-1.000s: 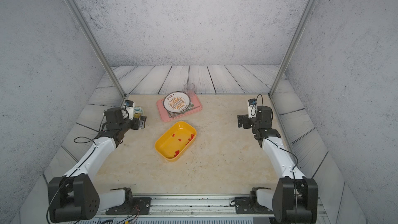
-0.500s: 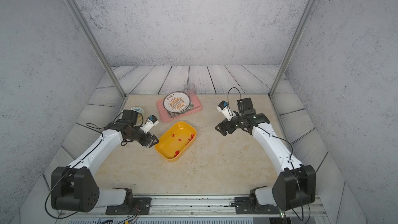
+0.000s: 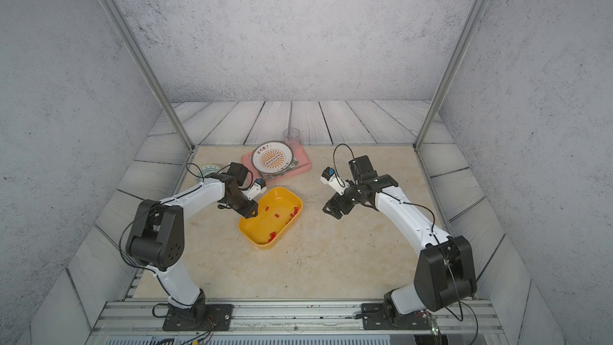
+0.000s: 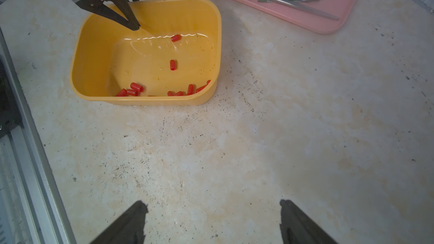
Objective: Take the screw protection sleeves out of the storage box
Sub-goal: Adjust the storage box at the center of the board.
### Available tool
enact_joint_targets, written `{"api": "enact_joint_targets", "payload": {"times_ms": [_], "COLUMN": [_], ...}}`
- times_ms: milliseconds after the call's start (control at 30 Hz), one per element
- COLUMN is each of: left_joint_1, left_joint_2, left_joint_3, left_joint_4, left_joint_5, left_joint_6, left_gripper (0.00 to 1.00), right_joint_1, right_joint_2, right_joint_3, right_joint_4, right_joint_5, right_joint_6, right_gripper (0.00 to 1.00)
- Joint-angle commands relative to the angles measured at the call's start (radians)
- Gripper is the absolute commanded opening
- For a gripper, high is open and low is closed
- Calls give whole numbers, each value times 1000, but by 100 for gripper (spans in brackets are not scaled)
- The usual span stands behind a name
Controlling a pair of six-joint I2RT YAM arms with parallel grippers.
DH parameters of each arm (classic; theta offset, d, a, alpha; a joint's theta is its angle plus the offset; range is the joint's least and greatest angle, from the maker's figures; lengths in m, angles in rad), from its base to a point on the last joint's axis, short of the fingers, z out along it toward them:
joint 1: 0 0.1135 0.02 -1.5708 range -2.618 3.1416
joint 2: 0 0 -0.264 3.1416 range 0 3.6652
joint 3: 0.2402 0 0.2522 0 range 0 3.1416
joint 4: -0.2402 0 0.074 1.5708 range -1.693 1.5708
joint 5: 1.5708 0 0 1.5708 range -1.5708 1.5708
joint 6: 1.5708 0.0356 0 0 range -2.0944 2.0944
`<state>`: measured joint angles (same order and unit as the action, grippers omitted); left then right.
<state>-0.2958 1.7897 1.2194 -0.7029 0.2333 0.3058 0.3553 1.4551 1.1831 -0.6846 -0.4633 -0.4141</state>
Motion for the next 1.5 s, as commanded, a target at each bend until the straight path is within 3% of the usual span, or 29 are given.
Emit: {"api": "enact_joint_targets", "payload": {"times_ms": [0,200,633,800,1000,1267,1467], "left_joint_1": [-11,-38,-107,-125,-125,-124,-116], "left_joint_2": [1,-7,-70,-95,-76,-22,-13], "left_joint_3": [5,-16,-131,-138,-88,30,132], "left_joint_4": [-9,-19,10,9,-72,-257,-423], "left_joint_5": [-41,-52,-20,17,42,51,48], "left_joint_6": [-109,-256,-418,-430,-411,-398,-392], "left_gripper": [25,12,16,18,9,0,0], "right_joint_1": [7,12,91,171,201,208,209], "right_joint_2": [8,24,163,255,313,288,271], "right_joint_3": [-16,12,149,259,338,325,321], "right_joint_4": [-19,-51,-126,-169,-249,-263,-279], "right_joint_5": [-22,-21,8,41,66,65,58], "right_joint_6": [-8,-15,-22,-2,7,6,-2], "right_gripper": [90,90,88,85,83,83,83]}}
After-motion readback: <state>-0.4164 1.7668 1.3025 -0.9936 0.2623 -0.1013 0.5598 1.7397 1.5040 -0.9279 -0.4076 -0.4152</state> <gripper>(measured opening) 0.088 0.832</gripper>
